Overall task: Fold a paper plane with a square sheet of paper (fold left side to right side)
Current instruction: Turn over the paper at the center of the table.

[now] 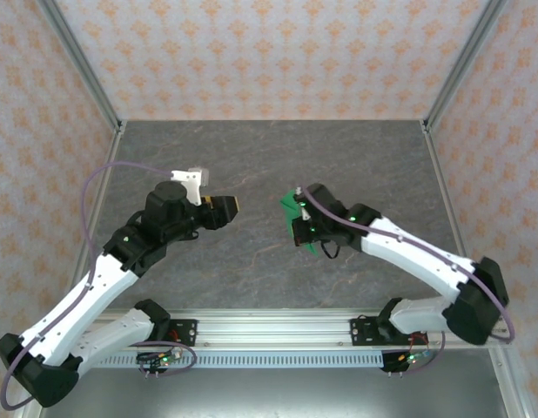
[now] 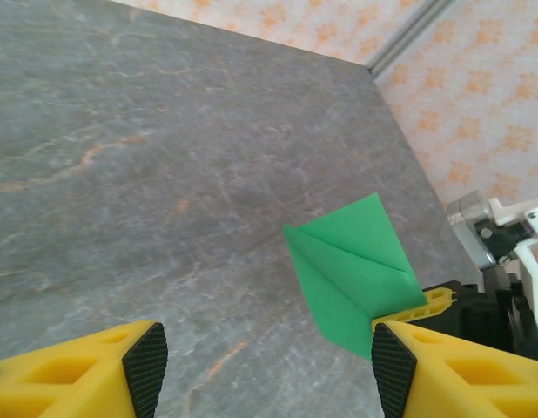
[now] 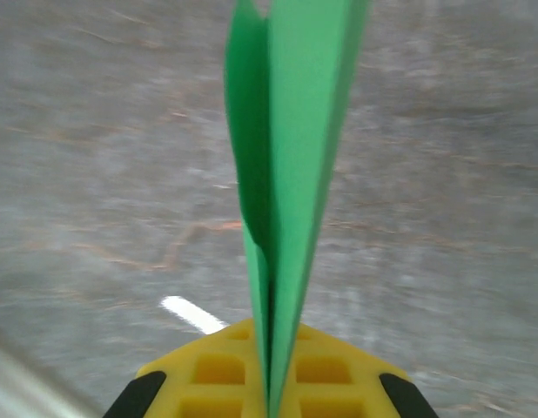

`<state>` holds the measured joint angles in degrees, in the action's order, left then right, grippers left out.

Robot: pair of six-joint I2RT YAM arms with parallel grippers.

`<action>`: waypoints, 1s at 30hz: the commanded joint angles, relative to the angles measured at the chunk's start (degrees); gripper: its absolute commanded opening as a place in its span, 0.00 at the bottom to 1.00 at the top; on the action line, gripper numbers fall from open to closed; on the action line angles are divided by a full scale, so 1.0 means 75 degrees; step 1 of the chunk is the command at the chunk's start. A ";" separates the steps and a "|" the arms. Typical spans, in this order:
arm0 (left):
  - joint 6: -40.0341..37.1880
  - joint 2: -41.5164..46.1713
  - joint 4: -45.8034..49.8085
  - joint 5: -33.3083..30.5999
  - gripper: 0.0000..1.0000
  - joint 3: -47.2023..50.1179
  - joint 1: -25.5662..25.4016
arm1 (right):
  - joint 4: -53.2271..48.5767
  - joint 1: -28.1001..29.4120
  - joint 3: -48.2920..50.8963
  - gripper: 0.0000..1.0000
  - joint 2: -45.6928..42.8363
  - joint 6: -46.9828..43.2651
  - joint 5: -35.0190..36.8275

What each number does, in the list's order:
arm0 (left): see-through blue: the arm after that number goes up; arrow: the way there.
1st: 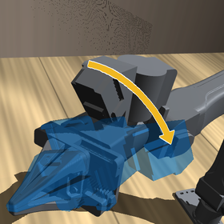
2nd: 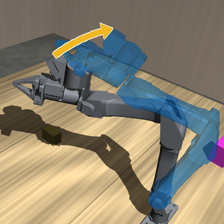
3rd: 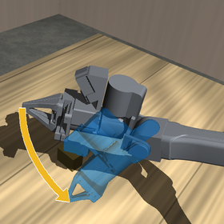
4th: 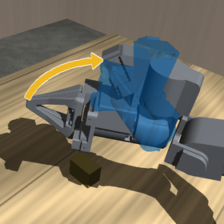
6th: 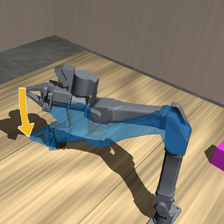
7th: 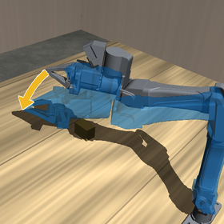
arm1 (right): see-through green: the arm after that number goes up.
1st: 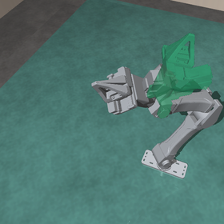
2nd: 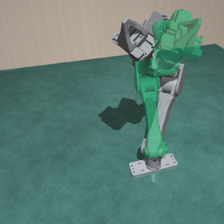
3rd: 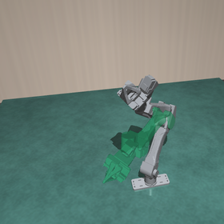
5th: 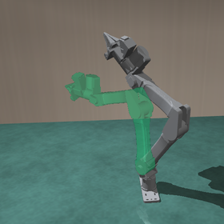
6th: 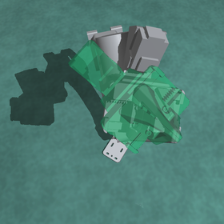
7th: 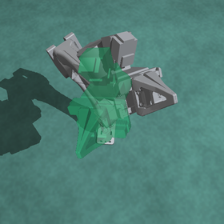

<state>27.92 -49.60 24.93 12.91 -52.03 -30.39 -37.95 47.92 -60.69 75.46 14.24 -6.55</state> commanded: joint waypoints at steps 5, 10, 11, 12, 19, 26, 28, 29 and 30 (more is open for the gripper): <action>-0.0161 0.0976 0.0461 -0.1362 0.68 0.0374 -0.0051 | -0.3242 0.1252 -0.1989 0.00 0.2687 0.0143 0.4873; -0.0149 0.1614 0.0770 -0.1917 0.72 0.0456 -0.0050 | -0.4451 0.1867 -0.3018 0.00 0.4516 0.0566 0.6423; -0.0149 0.1700 0.0798 -0.1976 0.73 0.0479 -0.0055 | -0.4622 0.1936 -0.3138 0.00 0.4786 0.0628 0.6631; -0.0155 0.1794 0.0811 -0.2023 0.74 0.0512 -0.0057 | -0.4795 0.2035 -0.3289 0.00 0.5149 0.0662 0.6808; -0.0102 0.1929 0.0810 -0.2110 0.76 0.0639 -0.0053 | -0.4852 0.2474 -0.3818 0.06 0.6629 0.0550 0.6756; 0.0048 0.1676 0.0597 -0.1888 0.77 0.0765 -0.0054 | -0.3506 0.2584 -0.3426 0.44 0.5943 0.0015 0.4821; 0.0138 0.1551 0.0512 -0.1840 0.77 0.0820 -0.0050 | -0.3105 0.2582 -0.3157 0.57 0.5500 -0.0078 0.4234; 0.0185 0.1481 0.0463 -0.1807 0.77 0.0853 -0.0058 | -0.2888 0.2578 -0.3025 0.64 0.5167 -0.0114 0.3931; 0.0251 0.1415 0.0385 -0.1759 0.77 0.0901 -0.0060 | -0.2678 0.2587 -0.2851 0.69 0.4830 -0.0157 0.3604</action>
<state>28.21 -38.02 29.52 -0.45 -46.54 -30.39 -63.22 67.13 -83.99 119.52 14.68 28.32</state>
